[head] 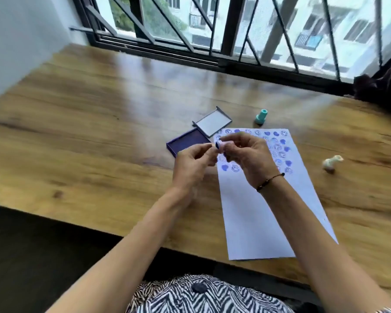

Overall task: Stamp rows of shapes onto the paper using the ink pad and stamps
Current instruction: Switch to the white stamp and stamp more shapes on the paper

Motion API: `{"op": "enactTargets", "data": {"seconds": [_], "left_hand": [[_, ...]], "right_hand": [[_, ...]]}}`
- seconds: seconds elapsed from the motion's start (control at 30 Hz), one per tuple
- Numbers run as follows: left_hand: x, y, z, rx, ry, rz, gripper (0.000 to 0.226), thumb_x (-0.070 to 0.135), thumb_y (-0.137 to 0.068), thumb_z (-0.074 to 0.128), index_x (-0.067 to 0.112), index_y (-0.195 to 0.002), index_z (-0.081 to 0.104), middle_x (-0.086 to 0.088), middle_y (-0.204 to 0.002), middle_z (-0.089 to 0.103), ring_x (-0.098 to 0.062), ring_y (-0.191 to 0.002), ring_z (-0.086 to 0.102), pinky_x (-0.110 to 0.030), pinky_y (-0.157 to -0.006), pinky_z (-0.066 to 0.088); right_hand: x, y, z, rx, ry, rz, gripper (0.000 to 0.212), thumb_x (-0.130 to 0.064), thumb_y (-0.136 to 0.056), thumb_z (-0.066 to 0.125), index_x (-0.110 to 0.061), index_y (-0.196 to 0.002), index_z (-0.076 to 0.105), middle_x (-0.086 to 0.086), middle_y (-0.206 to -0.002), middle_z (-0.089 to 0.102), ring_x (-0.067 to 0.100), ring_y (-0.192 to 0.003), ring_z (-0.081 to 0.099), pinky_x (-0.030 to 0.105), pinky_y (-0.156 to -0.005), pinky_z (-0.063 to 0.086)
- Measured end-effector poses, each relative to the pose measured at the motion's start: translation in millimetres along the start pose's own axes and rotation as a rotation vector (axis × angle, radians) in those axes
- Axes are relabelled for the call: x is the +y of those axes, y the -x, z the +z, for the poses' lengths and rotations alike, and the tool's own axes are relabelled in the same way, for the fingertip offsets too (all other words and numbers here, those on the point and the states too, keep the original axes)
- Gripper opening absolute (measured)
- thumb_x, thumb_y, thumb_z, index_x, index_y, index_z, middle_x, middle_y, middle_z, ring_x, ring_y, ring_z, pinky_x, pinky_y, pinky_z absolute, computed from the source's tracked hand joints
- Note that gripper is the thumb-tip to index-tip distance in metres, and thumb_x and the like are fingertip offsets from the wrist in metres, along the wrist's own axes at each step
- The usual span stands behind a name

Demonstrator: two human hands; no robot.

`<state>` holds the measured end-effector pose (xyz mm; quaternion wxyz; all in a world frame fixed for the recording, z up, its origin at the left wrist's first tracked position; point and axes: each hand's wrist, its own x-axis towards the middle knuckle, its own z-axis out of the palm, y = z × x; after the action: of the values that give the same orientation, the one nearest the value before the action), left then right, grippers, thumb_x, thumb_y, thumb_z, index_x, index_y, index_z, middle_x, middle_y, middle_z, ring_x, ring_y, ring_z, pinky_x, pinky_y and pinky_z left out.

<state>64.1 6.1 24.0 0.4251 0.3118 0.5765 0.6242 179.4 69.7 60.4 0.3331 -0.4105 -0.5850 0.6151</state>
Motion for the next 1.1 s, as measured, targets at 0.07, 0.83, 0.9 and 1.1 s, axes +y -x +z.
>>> {"op": "enactTargets", "data": {"seconds": [0.07, 0.83, 0.9, 1.1], "left_hand": [[-5, -2, -20, 0.133, 0.097, -0.044, 0.009, 0.015, -0.08, 0.063, 0.01, -0.085, 0.068, 0.007, -0.058, 0.067, -0.004, -0.053, 0.059, -0.014, -0.053, 0.048], [0, 5, -39, 0.322, 0.177, 0.01, 0.01, 0.01, -0.087, 0.055, 0.012, -0.082, 0.063, -0.001, -0.068, 0.059, -0.002, -0.054, 0.054, -0.016, -0.055, 0.047], [0, 3, -27, 0.268, 0.137, 0.041, 0.012, 0.012, -0.088, 0.053, 0.015, -0.081, 0.063, 0.001, -0.068, 0.06, -0.001, -0.055, 0.056, -0.016, -0.057, 0.049], [-10, 11, 50, -0.101, -0.169, 0.109, 0.012, 0.021, -0.087, 0.055, 0.015, -0.095, 0.062, -0.001, -0.083, 0.063, -0.011, -0.075, 0.057, -0.026, -0.077, 0.047]], "right_hand": [[-6, -12, 16, -0.003, 0.064, -0.047, 0.015, 0.002, -0.078, 0.065, -0.012, -0.072, 0.066, -0.007, -0.048, 0.062, 0.004, -0.046, 0.051, 0.014, -0.05, 0.043], [-8, -53, 69, -0.236, 1.003, -0.37, 0.018, 0.001, -0.075, 0.055, -0.002, -0.087, 0.068, 0.02, -0.091, 0.067, 0.033, -0.086, 0.059, 0.034, -0.075, 0.042], [-8, -37, 47, -0.013, 0.773, -0.342, 0.012, -0.001, -0.074, 0.063, -0.003, -0.084, 0.069, 0.016, -0.078, 0.067, 0.025, -0.076, 0.059, 0.028, -0.07, 0.041], [9, 27, -85, 0.507, 0.472, -0.064, 0.015, -0.003, -0.076, 0.063, -0.017, -0.081, 0.065, 0.006, -0.07, 0.065, 0.019, -0.065, 0.062, 0.041, -0.067, 0.058]]}}
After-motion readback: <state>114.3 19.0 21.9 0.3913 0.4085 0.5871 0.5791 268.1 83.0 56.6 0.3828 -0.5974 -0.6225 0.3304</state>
